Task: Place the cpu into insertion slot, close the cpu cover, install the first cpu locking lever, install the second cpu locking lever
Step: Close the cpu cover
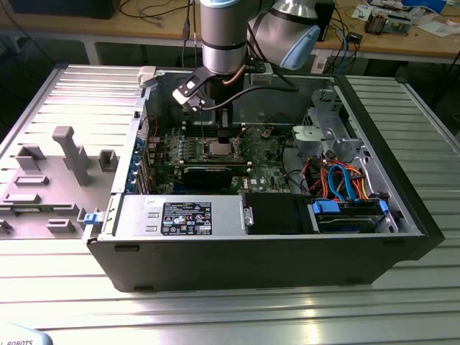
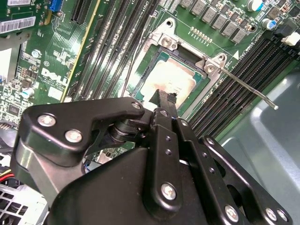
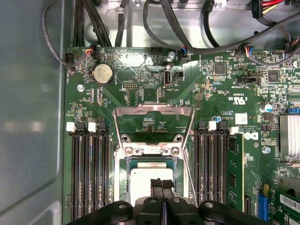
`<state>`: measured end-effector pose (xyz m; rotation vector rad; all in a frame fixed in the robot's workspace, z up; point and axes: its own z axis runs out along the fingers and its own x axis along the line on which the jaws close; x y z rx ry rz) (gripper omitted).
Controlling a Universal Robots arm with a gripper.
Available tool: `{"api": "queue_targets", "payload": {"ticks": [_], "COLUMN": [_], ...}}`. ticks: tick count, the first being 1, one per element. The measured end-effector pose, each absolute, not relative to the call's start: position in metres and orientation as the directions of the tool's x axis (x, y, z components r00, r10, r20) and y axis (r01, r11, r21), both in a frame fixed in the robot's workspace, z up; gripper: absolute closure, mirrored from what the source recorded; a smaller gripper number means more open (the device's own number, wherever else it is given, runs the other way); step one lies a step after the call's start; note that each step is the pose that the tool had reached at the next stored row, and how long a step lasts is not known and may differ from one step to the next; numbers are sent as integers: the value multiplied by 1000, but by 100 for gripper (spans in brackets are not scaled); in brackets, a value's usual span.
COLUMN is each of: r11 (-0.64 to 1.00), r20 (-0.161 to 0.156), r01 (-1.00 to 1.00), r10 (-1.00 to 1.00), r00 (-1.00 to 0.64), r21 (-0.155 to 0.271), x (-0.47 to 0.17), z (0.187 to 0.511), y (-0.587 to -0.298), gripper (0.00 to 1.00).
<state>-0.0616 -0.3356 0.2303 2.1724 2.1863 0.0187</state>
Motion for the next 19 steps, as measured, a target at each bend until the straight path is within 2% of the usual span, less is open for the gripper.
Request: {"api": "queue_targets", "payload": {"ticks": [19], "r11": [8], "r20": [-48], "r01": [999], "r10": [999], "r00": [-6], "r21": [50], "x": [-62], "z": [234], "y": [-336], "gripper": [89]}}
